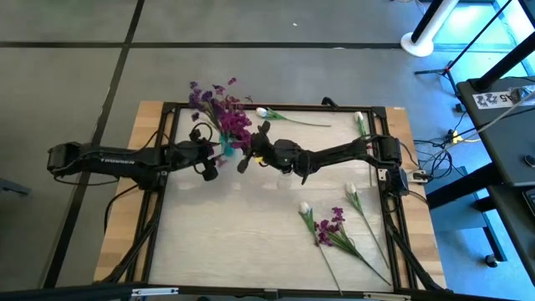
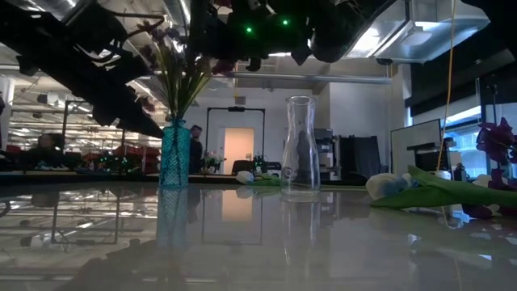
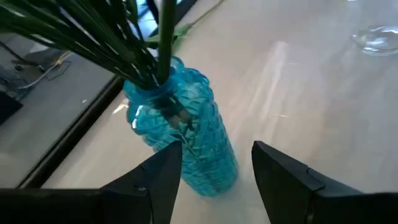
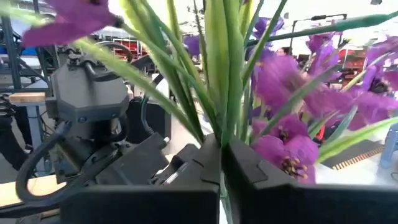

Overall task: Sort flowers into vase by color
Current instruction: Put the left purple flowers into the blue flower vase

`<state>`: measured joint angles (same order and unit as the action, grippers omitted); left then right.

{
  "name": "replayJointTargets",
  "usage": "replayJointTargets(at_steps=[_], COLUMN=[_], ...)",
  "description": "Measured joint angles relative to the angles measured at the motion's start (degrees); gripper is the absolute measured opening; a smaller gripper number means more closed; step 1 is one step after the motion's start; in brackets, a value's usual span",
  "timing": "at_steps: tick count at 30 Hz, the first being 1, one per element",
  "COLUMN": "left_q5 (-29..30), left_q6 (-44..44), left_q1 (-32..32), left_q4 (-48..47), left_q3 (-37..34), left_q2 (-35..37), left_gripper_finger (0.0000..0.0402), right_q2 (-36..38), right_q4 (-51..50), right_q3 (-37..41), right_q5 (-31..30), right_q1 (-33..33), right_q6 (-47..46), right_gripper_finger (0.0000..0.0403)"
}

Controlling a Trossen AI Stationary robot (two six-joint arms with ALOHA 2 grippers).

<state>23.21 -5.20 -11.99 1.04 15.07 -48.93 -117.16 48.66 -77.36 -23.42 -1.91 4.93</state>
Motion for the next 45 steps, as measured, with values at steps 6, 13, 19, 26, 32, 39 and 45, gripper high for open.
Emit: replayJointTargets(at_steps=[6, 13, 19, 26, 32, 39, 45], left_q5=[7.28, 7.31, 7.32, 3.62, -1.87, 7.32, 9.28], left_q6=[-2.89, -2.20, 4.91, 1.69, -2.00, -2.85, -4.42], left_q1=[-1.37, -5.66, -9.65, -11.14, -11.10, -11.12, -11.17], left_q4=[-0.12, -1.50, 0.06, -2.47, -2.28, -2.10, -1.17], left_q3=[0.02, 0.02, 0.02, 0.02, 0.02, 0.00, 0.00], left_q2=[0.20, -0.34, -1.87, -2.62, -2.61, -1.25, 2.15], left_gripper_finger=[0.0190, 0.0190, 0.0190, 0.0190, 0.0190, 0.0190, 0.0190], right_q2=[0.00, 0.00, 0.00, 0.00, 0.20, 0.84, 0.87], right_q4=[-0.34, -0.74, -1.20, -1.76, -2.75, -14.68, -21.15], right_q3=[0.00, 0.00, 0.00, 0.00, 0.02, -5.92, -9.69], right_q5=[0.94, 2.43, 2.47, 2.48, 2.46, 3.60, 5.79], right_q1=[0.00, 0.00, 0.00, 0.00, 0.03, -1.75, -2.79], right_q6=[-0.17, -0.15, -0.42, -1.55, -3.28, -4.74, -4.72], right_gripper_finger=[0.0003, 0.0003, 0.0003, 0.0003, 0.0003, 0.0003, 0.0003])
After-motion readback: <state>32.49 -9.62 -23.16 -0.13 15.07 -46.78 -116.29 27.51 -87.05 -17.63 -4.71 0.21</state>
